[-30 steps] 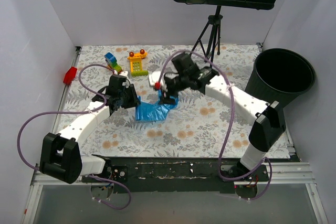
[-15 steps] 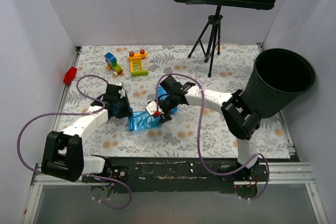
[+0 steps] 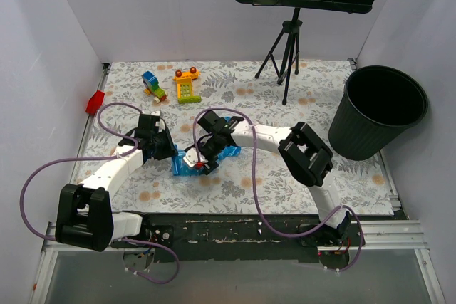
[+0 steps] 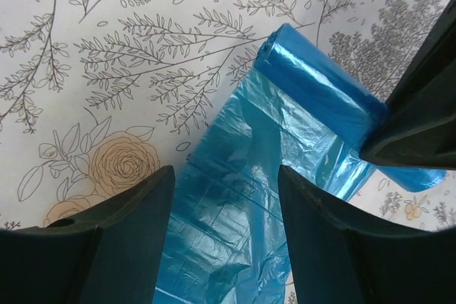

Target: Put the trash bags into the trash bin

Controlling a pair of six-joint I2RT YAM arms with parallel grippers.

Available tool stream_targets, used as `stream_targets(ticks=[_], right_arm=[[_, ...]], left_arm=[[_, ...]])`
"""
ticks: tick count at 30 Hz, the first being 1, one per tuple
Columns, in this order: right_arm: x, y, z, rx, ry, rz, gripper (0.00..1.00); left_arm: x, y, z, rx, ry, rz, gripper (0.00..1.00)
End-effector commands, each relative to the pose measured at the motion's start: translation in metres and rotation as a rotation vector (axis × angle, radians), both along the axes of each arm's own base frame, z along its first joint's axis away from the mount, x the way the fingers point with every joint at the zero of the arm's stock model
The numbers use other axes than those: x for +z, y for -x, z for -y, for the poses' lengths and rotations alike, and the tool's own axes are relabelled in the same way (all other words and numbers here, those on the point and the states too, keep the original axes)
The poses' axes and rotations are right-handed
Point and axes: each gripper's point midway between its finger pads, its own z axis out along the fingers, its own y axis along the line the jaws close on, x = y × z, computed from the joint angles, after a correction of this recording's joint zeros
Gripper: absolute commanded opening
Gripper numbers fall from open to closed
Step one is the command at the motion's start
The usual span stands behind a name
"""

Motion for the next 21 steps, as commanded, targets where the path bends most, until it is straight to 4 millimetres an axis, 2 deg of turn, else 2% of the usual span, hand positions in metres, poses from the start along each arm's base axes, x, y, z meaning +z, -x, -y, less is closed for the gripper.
stream_targets(ticks=[1,8,17,21], right_arm=[[-0.016,-0.006,0.0,-0.005,0.067,0.005,0.67],[-0.034,-0.011,0.004,-0.048,0.144,-0.018,0.61],[-0.059,-0.008,0.021,-0.07,0.257,-0.039,0.51],[-0.066,-0.009,0.022,-0.104,0.288,-0.068,0.5]], left_arm=[[0.006,0.002,0.0,-0.008,0.023,0.026,0.0],[0.007,0.003,-0.001,-0.008,0.024,0.029,0.0],[0.007,0.002,0.0,-0.011,0.03,0.028,0.0],[0.006,0.003,0.0,-0.013,0.037,0.025,0.0]])
